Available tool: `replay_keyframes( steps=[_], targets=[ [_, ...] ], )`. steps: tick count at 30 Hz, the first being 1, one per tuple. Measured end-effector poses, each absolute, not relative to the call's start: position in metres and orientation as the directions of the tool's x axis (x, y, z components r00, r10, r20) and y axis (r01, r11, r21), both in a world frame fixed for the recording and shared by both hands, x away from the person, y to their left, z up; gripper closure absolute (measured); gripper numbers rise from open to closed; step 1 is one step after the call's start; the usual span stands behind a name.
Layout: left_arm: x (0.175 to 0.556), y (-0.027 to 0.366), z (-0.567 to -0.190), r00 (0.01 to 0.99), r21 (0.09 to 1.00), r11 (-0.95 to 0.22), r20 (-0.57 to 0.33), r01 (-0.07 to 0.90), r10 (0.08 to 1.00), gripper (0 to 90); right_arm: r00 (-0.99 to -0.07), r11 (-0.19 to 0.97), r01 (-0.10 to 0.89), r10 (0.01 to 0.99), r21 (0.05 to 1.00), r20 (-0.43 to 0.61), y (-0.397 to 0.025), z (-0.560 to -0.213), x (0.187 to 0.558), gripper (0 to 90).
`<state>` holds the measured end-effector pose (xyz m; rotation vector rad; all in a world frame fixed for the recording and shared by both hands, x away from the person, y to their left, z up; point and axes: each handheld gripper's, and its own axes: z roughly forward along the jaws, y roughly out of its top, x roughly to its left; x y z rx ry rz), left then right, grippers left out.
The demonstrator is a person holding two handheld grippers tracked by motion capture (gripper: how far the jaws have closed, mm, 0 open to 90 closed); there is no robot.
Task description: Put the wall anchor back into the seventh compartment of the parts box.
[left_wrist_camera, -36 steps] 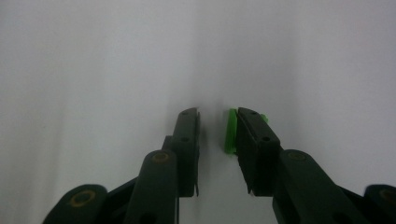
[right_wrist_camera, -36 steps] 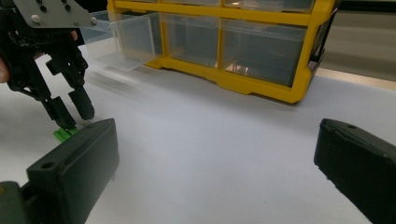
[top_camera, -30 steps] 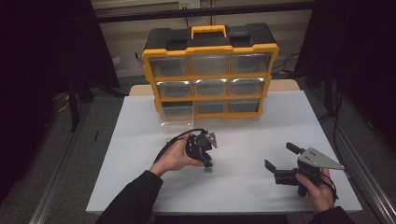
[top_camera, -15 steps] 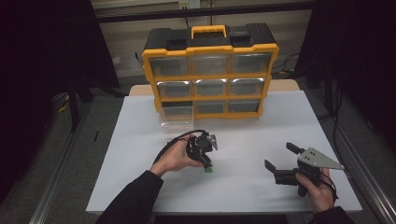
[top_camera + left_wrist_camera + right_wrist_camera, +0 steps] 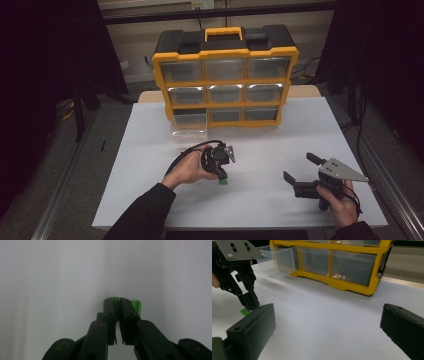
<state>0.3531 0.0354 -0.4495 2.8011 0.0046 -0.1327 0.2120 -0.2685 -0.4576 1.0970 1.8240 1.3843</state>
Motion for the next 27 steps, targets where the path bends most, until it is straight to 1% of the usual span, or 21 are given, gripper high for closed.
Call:
replay_keyframes(
  steps=[3, 4, 5, 6, 7, 10, 11, 12, 14, 15, 22, 24, 26, 27],
  targets=[
    [0.353, 0.036, -0.449, 0.996, 0.332, -0.943, -0.093, 0.035, 0.004, 84.6, -0.484, 0.118, 0.256, 0.875, 0.959, 0.022, -0.269, -0.458, 0.212, 0.0],
    [0.353, 0.037, -0.450, 0.996, 0.348, -0.937, -0.093, 0.045, 0.013, 84.5, -0.484, 0.118, 0.256, 0.875, 0.959, 0.022, -0.269, -0.458, 0.212, 0.0],
    [0.355, 0.038, -0.450, 0.994, 0.350, -0.936, -0.110, 0.046, 0.008, 84.6, -0.484, 0.117, 0.256, 0.875, 0.960, 0.022, -0.269, -0.458, 0.212, 0.0],
    [0.354, 0.038, -0.451, 0.992, 0.360, -0.930, -0.126, 0.073, 0.029, 84.6, -0.484, 0.118, 0.256, 0.875, 0.960, 0.022, -0.269, -0.458, 0.212, 0.0],
    [0.354, 0.039, -0.451, 0.993, 0.361, -0.930, -0.112, 0.067, 0.028, 84.6, -0.484, 0.117, 0.256, 0.875, 0.960, 0.022, -0.269, -0.458, 0.212, 0.0],
    [0.357, 0.041, -0.450, 0.991, 0.380, -0.921, -0.132, 0.081, 0.032, 84.6, -0.485, 0.117, 0.256, 0.874, 0.960, 0.022, -0.269, -0.458, 0.212, 0.0],
    [0.358, 0.042, -0.449, 0.989, 0.398, -0.912, -0.140, 0.096, 0.043, 84.6, -0.484, 0.117, 0.256, 0.875, 0.960, 0.022, -0.269, -0.458, 0.212, 0.0],
    [0.359, 0.043, -0.447, 0.990, 0.396, -0.912, -0.128, 0.107, 0.061, 84.5, -0.483, 0.117, 0.257, 0.875, 0.959, 0.023, -0.269, -0.458, 0.212, 0.0],
    [0.360, 0.046, -0.445, 0.989, 0.415, -0.903, -0.134, 0.115, 0.064, 84.5, -0.484, 0.117, 0.256, 0.875, 0.959, 0.022, -0.268, -0.458, 0.212, 0.0],
    [0.359, 0.047, -0.444, 0.985, 0.433, -0.890, -0.145, 0.144, 0.088, 84.5, -0.484, 0.117, 0.256, 0.875, 0.960, 0.022, -0.269, -0.458, 0.212, 0.0],
    [0.362, 0.053, -0.439, 0.983, 0.482, -0.860, -0.151, 0.168, 0.107, 84.5, -0.483, 0.116, 0.255, 0.875, 0.960, 0.023, -0.268, -0.457, 0.212, 0.0],
    [0.363, 0.055, -0.436, 0.984, 0.504, -0.847, -0.140, 0.170, 0.115, 84.5, -0.484, 0.115, 0.255, 0.875, 0.960, 0.024, -0.268, -0.457, 0.212, 0.0],
    [0.362, 0.057, -0.434, 0.980, 0.534, -0.822, -0.139, 0.195, 0.142, 84.5, -0.484, 0.114, 0.255, 0.875, 0.960, 0.025, -0.268, -0.457, 0.212, 0.0],
    [0.363, 0.058, -0.433, 0.981, 0.548, -0.814, -0.138, 0.191, 0.137, 84.5, -0.484, 0.114, 0.254, 0.875, 0.960, 0.024, -0.269, -0.457, 0.212, 0.0]
  ],
)
